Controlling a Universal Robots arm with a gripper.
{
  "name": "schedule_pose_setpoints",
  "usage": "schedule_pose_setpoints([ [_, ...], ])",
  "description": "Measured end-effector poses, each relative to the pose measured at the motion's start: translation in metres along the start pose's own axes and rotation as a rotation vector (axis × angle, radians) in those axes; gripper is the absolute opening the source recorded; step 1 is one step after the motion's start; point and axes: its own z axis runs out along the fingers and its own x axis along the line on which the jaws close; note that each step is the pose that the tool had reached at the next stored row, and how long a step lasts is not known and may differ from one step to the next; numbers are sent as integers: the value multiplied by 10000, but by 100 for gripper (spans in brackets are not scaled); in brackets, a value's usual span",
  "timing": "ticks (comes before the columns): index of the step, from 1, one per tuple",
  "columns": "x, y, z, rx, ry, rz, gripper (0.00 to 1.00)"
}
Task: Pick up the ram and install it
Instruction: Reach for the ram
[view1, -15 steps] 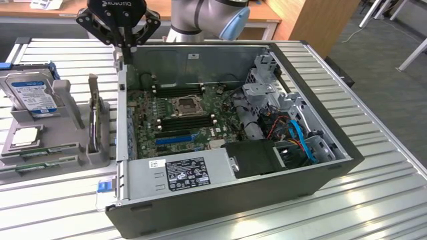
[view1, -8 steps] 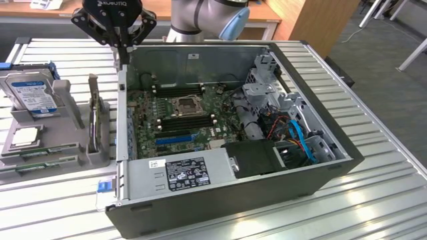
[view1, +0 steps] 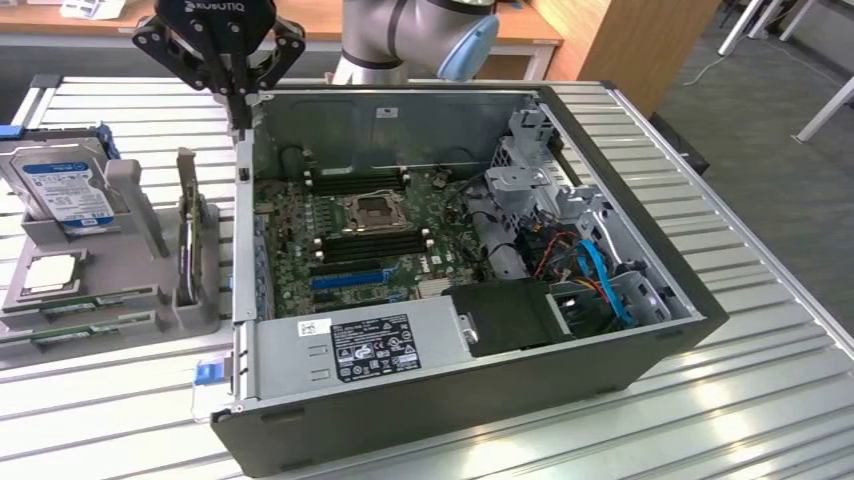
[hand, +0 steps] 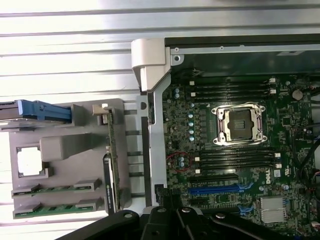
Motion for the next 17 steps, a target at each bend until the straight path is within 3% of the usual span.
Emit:
schedule_pose_setpoints([
  [17,140,-9,-4,0,0,0,10],
])
